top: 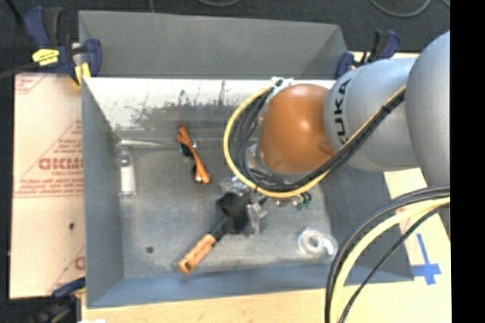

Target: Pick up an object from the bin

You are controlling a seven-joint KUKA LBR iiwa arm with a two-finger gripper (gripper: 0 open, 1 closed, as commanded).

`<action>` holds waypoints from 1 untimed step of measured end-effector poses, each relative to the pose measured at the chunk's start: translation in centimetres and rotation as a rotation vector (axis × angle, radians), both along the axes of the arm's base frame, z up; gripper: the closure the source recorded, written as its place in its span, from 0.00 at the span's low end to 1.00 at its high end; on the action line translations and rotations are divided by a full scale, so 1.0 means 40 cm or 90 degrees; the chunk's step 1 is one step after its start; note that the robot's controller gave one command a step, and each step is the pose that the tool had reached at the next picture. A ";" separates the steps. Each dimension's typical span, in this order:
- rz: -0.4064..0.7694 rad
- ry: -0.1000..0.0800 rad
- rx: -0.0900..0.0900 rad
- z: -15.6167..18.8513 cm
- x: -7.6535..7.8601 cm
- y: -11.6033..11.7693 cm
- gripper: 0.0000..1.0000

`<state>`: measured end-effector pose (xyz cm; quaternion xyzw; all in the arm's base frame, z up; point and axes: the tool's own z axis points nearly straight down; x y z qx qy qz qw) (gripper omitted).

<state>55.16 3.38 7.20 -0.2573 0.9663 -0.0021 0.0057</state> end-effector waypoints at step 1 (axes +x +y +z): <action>0.000 0.000 0.000 0.000 0.000 0.000 1.00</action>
Offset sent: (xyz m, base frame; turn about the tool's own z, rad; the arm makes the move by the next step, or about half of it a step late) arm 0.0193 0.0016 0.1148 0.0096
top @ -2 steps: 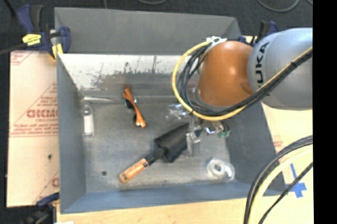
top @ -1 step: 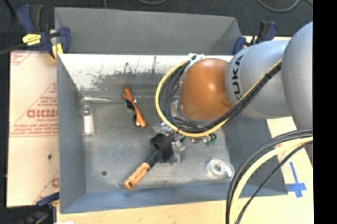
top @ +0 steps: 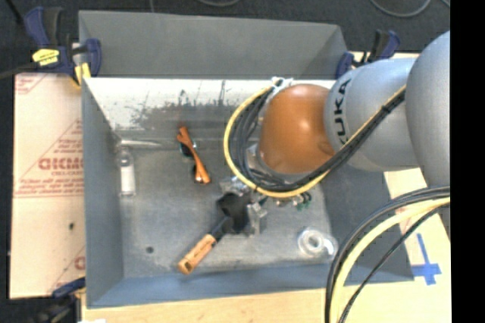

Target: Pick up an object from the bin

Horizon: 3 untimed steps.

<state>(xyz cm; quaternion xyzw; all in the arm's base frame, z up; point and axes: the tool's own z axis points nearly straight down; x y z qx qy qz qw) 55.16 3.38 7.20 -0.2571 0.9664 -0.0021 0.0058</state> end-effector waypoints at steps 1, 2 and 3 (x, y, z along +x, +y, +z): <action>-0.010 -0.002 0.000 0.288 0.050 0.002 1.00; -0.010 -0.001 0.000 0.287 0.050 0.002 1.00; 0.010 -0.008 0.001 0.181 0.050 -0.027 1.00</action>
Offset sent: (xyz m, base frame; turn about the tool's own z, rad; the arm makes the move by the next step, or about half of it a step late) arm 0.0000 0.0000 0.0000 0.0000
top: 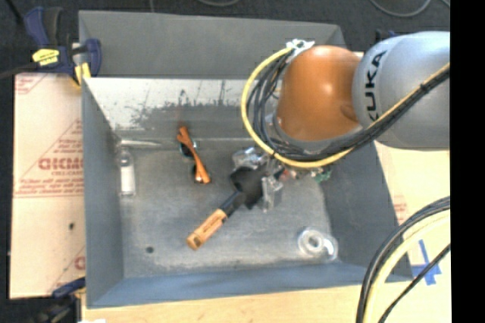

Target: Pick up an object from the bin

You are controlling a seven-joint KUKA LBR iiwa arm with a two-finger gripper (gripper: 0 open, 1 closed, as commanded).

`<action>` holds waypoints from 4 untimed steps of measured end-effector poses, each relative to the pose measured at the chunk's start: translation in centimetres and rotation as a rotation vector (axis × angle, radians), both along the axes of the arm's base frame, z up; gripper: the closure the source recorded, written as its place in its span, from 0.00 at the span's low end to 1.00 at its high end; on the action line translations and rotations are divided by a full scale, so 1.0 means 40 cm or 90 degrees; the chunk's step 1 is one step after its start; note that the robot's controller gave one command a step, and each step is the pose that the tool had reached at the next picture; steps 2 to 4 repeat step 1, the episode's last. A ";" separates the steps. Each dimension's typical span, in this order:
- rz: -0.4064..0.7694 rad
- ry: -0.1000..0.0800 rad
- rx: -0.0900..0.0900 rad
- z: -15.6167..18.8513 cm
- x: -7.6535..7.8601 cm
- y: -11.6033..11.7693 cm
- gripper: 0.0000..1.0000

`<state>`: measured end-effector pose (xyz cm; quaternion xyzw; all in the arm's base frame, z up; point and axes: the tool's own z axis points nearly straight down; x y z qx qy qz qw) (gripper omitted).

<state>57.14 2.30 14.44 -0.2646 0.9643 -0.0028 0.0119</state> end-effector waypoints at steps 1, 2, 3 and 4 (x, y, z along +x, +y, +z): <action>0.006 0.000 -0.002 0.442 -0.003 -0.062 1.00; 0.006 0.000 -0.002 0.442 -0.003 -0.062 1.00; 0.006 0.000 -0.002 0.442 -0.003 -0.062 1.00; 0.006 0.000 -0.002 0.442 -0.003 -0.062 1.00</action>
Offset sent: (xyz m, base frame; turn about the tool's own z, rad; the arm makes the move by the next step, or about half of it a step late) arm 0.0000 0.0000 0.0000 0.0000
